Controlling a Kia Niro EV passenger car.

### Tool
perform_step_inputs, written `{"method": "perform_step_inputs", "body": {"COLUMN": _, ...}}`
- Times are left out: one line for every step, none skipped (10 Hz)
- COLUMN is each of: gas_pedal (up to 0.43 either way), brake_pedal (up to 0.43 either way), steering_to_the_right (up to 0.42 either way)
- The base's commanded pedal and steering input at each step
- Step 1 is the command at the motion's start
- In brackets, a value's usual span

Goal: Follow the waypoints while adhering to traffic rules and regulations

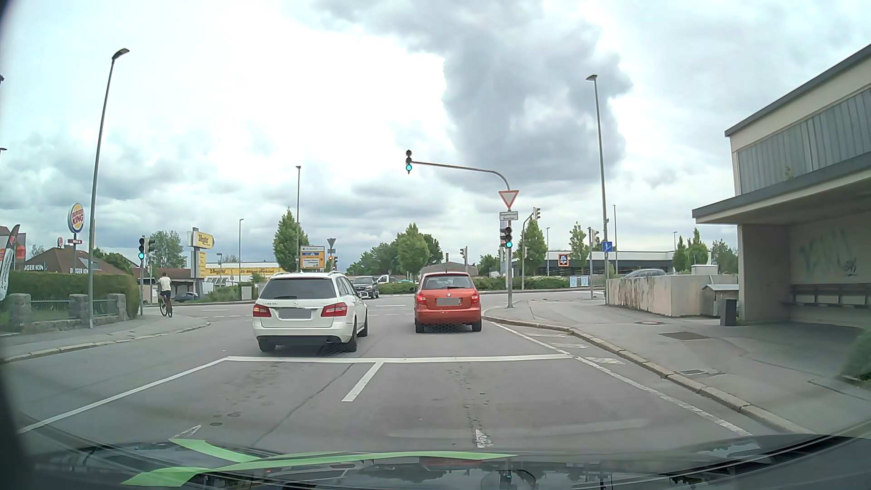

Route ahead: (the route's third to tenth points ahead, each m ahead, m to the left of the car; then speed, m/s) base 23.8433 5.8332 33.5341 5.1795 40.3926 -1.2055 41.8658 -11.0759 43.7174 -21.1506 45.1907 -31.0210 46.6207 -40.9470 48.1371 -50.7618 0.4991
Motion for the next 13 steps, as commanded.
{"method": "perform_step_inputs", "body": {"gas_pedal": 0.067, "brake_pedal": 0.000, "steering_to_the_right": 0.006}}
{"method": "perform_step_inputs", "body": {"gas_pedal": 0.079, "brake_pedal": 0.000, "steering_to_the_right": 0.007}}
{"method": "perform_step_inputs", "body": {"gas_pedal": 0.087, "brake_pedal": 0.000, "steering_to_the_right": 0.007}}
{"method": "perform_step_inputs", "body": {"gas_pedal": 0.087, "brake_pedal": 0.000, "steering_to_the_right": 0.008}}
{"method": "perform_step_inputs", "body": {"gas_pedal": 0.087, "brake_pedal": 0.000, "steering_to_the_right": 0.007}}
{"method": "perform_step_inputs", "body": {"gas_pedal": 0.087, "brake_pedal": 0.000, "steering_to_the_right": 0.007}}
{"method": "perform_step_inputs", "body": {"gas_pedal": 0.087, "brake_pedal": 0.000, "steering_to_the_right": 0.007}}
{"method": "perform_step_inputs", "body": {"gas_pedal": 0.098, "brake_pedal": 0.000, "steering_to_the_right": 0.007}}
{"method": "perform_step_inputs", "body": {"gas_pedal": 0.118, "brake_pedal": 0.000, "steering_to_the_right": 0.007}}
{"method": "perform_step_inputs", "body": {"gas_pedal": 0.130, "brake_pedal": 0.000, "steering_to_the_right": 0.005}}
{"method": "perform_step_inputs", "body": {"gas_pedal": 0.150, "brake_pedal": 0.000, "steering_to_the_right": 0.000}}
{"method": "perform_step_inputs", "body": {"gas_pedal": 0.157, "brake_pedal": 0.000, "steering_to_the_right": -0.004}}
{"method": "perform_step_inputs", "body": {"gas_pedal": 0.157, "brake_pedal": 0.000, "steering_to_the_right": -0.007}}
